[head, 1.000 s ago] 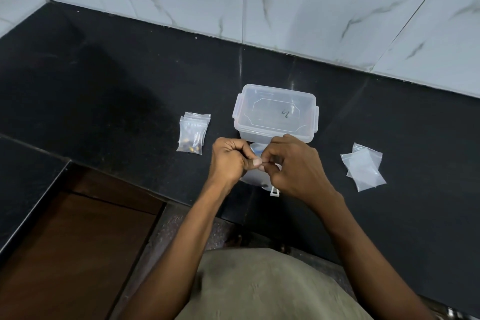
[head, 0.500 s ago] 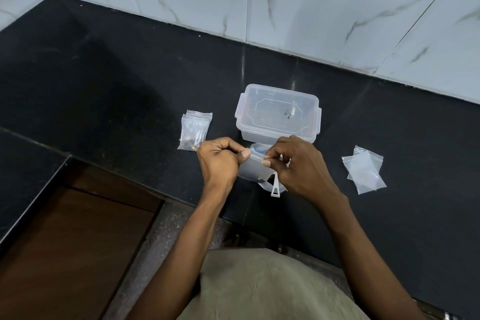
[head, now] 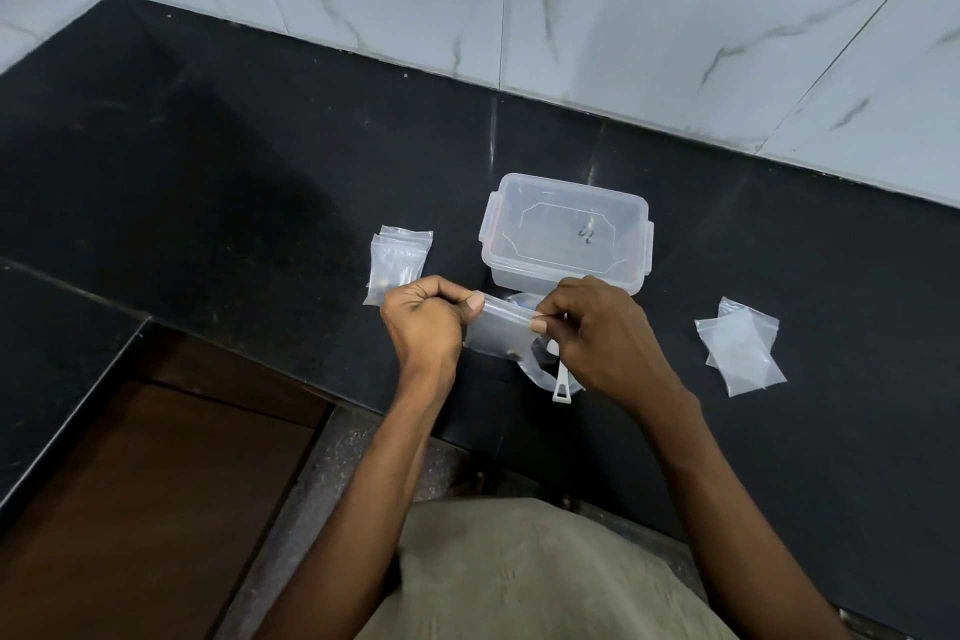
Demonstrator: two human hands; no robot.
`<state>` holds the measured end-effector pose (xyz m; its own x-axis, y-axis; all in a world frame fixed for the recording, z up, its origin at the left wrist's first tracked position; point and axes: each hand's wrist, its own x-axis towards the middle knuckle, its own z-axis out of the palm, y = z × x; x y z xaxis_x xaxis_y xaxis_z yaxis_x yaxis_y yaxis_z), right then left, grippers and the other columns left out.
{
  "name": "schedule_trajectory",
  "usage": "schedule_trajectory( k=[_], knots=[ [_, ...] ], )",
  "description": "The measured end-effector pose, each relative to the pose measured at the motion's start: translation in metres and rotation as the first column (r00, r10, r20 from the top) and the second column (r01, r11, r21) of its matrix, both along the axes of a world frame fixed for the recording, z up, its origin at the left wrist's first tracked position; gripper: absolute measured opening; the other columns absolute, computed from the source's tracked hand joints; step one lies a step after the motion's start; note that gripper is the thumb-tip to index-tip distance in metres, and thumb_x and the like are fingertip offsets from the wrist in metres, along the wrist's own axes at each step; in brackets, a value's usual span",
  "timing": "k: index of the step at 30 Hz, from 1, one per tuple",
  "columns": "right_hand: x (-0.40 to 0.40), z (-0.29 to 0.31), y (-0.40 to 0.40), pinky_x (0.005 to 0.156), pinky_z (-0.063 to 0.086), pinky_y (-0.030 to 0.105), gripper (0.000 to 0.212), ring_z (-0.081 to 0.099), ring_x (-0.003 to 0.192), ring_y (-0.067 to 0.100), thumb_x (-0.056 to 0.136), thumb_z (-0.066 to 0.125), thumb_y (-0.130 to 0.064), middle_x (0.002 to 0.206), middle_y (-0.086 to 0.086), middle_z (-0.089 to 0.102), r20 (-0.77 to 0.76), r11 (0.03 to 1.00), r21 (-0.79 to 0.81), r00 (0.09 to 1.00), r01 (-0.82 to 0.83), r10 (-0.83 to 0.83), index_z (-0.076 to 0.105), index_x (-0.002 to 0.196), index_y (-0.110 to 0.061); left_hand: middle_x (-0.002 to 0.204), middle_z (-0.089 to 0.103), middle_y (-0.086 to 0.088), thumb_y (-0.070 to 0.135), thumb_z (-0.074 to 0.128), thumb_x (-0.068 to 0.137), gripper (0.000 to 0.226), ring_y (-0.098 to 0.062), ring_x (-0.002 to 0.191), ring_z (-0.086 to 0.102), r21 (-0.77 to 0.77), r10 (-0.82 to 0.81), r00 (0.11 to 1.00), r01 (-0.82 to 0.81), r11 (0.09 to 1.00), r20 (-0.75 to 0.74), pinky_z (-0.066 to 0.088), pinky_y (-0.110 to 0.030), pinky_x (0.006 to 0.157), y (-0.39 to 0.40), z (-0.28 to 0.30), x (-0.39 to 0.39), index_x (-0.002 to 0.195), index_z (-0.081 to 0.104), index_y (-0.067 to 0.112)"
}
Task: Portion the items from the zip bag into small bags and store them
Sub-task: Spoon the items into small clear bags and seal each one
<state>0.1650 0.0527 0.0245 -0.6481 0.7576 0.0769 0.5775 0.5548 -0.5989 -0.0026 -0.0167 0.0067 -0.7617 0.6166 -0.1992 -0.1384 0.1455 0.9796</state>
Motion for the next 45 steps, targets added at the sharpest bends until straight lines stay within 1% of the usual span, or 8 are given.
schedule_trajectory(
  k=[4, 11, 16, 23, 27, 34, 41, 45],
  knots=[
    [-0.01, -0.002, 0.001, 0.068, 0.032, 0.012, 0.013, 0.053, 0.078, 0.005, 0.092, 0.069, -0.019, 0.079, -0.02, 0.059, 0.001, 1.0, -0.024, 1.0, -0.003, 0.003, 0.07, 0.079, -0.023, 0.055, 0.065, 0.005, -0.021, 0.071, 0.072, 0.024, 0.0, 0.056, 0.06, 0.013, -0.055, 0.998, 0.055, 0.998, 0.037, 0.052, -0.014, 0.064, 0.0, -0.006, -0.013, 0.063, 0.069, 0.002],
    [-0.041, -0.002, 0.002, 0.07, 0.05, 0.031, 0.013, 0.061, 0.075, 0.011, 0.096, 0.063, -0.012, 0.077, -0.011, 0.063, -0.155, 0.984, -0.166, 0.987, -0.058, 0.032, 0.065, 0.083, -0.015, 0.072, 0.066, 0.009, 0.011, 0.063, 0.085, 0.006, -0.003, 0.068, 0.06, 0.164, -0.407, 0.899, 0.383, 0.909, 0.162, 0.05, -0.02, 0.067, -0.012, -0.02, -0.046, 0.091, 0.063, 0.008],
    [-0.075, -0.005, 0.006, 0.071, 0.056, 0.038, 0.014, 0.065, 0.069, 0.018, 0.096, 0.064, -0.01, 0.073, -0.007, 0.065, -0.185, 0.976, -0.208, 0.983, -0.058, 0.019, 0.064, 0.084, -0.017, 0.086, 0.073, -0.004, -0.014, 0.074, 0.075, 0.043, -0.015, 0.083, 0.067, 0.044, -0.505, 0.844, 0.506, 0.862, 0.183, 0.057, -0.027, 0.077, -0.026, -0.041, -0.063, 0.109, 0.063, 0.011],
    [-0.127, -0.023, 0.009, 0.07, 0.056, 0.039, 0.01, 0.065, 0.071, 0.024, 0.087, 0.061, -0.009, 0.076, 0.005, 0.073, 0.017, 0.992, -0.125, 1.0, -0.003, 0.005, 0.071, 0.083, -0.009, 0.081, 0.078, 0.0, -0.008, 0.081, 0.073, 0.022, -0.013, 0.077, 0.072, -0.274, -0.247, 0.967, 0.253, 0.928, 0.058, 0.059, -0.035, 0.082, -0.037, -0.062, -0.104, 0.082, 0.074, 0.011],
    [-0.16, -0.035, 0.0, 0.066, 0.054, 0.038, 0.011, 0.065, 0.074, 0.034, 0.084, 0.054, -0.008, 0.081, 0.014, 0.07, 0.148, 0.996, -0.087, 0.989, 0.001, 0.012, 0.064, 0.082, -0.005, 0.083, 0.075, 0.005, 0.008, 0.084, 0.075, 0.019, -0.014, 0.085, 0.072, -0.434, -0.212, 0.972, 0.151, 0.888, -0.097, 0.056, -0.028, 0.076, -0.041, -0.068, -0.118, 0.088, 0.072, 0.017],
    [-0.195, -0.045, -0.001, 0.073, 0.048, 0.038, 0.016, 0.067, 0.092, 0.04, 0.091, 0.056, -0.007, 0.103, 0.022, 0.068, 0.249, 0.993, -0.082, 0.967, 0.081, -0.058, 0.062, 0.105, 0.0, 0.118, 0.048, -0.001, 0.022, 0.083, 0.076, 0.047, -0.022, 0.087, 0.055, -0.562, -0.128, 0.907, -0.132, 0.817, -0.4, 0.05, -0.043, 0.085, -0.047, -0.064, -0.104, 0.11, 0.052, 0.018],
    [-0.192, -0.045, -0.013, 0.084, 0.052, 0.041, 0.047, 0.067, 0.105, 0.036, 0.092, 0.065, -0.021, 0.117, 0.02, 0.067, 0.224, 0.997, -0.06, 0.974, 0.053, -0.039, 0.049, 0.132, -0.002, 0.113, 0.051, 0.001, 0.009, 0.072, 0.081, 0.031, -0.023, 0.097, 0.062, -0.528, -0.321, 0.851, 0.062, 0.847, -0.416, 0.053, -0.038, 0.082, -0.047, -0.075, -0.094, 0.11, 0.066, 0.02],
    [-0.171, -0.053, -0.027, 0.07, 0.045, 0.038, 0.039, 0.066, 0.093, 0.04, 0.088, 0.065, -0.022, 0.107, 0.021, 0.067, 0.122, 1.0, -0.008, 0.992, 0.019, -0.018, 0.053, 0.119, -0.002, 0.115, 0.05, 0.001, 0.009, 0.07, 0.081, 0.035, -0.026, 0.095, 0.064, -0.538, -0.327, 0.848, 0.059, 0.841, -0.417, 0.054, -0.041, 0.081, -0.045, -0.074, -0.093, 0.114, 0.065, 0.02]
  ],
)
